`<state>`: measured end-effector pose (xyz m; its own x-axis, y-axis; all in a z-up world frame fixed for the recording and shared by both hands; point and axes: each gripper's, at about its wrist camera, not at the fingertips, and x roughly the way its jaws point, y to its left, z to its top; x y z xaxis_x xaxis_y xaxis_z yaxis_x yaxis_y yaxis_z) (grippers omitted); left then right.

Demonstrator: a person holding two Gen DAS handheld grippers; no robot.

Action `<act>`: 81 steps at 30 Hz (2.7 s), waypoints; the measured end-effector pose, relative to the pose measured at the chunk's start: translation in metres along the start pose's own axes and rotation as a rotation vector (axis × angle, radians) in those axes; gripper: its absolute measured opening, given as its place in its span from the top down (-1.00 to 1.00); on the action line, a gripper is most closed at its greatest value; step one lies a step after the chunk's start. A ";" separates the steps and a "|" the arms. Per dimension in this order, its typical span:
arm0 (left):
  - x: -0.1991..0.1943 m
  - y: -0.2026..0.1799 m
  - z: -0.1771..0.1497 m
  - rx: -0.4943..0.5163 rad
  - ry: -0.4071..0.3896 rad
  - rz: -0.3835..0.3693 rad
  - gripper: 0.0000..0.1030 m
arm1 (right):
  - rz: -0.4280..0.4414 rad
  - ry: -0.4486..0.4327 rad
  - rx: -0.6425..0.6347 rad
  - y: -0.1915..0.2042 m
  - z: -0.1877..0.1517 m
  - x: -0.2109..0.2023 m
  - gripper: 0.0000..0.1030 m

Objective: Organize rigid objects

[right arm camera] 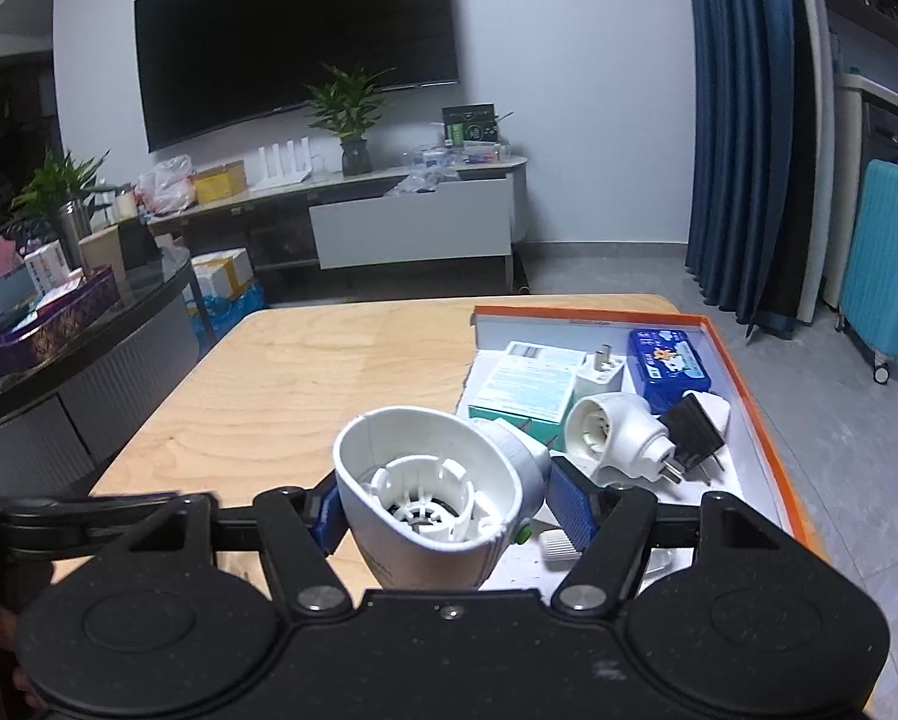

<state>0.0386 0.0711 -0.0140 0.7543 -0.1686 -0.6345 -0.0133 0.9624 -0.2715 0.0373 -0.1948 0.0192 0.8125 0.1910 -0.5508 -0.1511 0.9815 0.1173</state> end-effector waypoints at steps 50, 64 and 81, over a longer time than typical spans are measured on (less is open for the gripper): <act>-0.049 -0.116 0.002 0.203 -0.220 -0.154 -0.61 | -0.033 -0.135 0.004 -0.026 0.012 -0.048 -0.55; -0.026 -0.159 0.011 0.220 -0.162 -0.244 -0.61 | -0.165 -0.185 0.058 -0.085 0.018 -0.075 -0.55; 0.000 -0.178 0.017 0.262 -0.089 -0.226 -0.61 | -0.151 -0.145 0.064 -0.100 0.031 -0.044 -0.55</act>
<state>0.0528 -0.0966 0.0466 0.7733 -0.3751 -0.5112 0.3202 0.9269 -0.1958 0.0339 -0.3014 0.0573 0.8965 0.0338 -0.4417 0.0107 0.9951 0.0979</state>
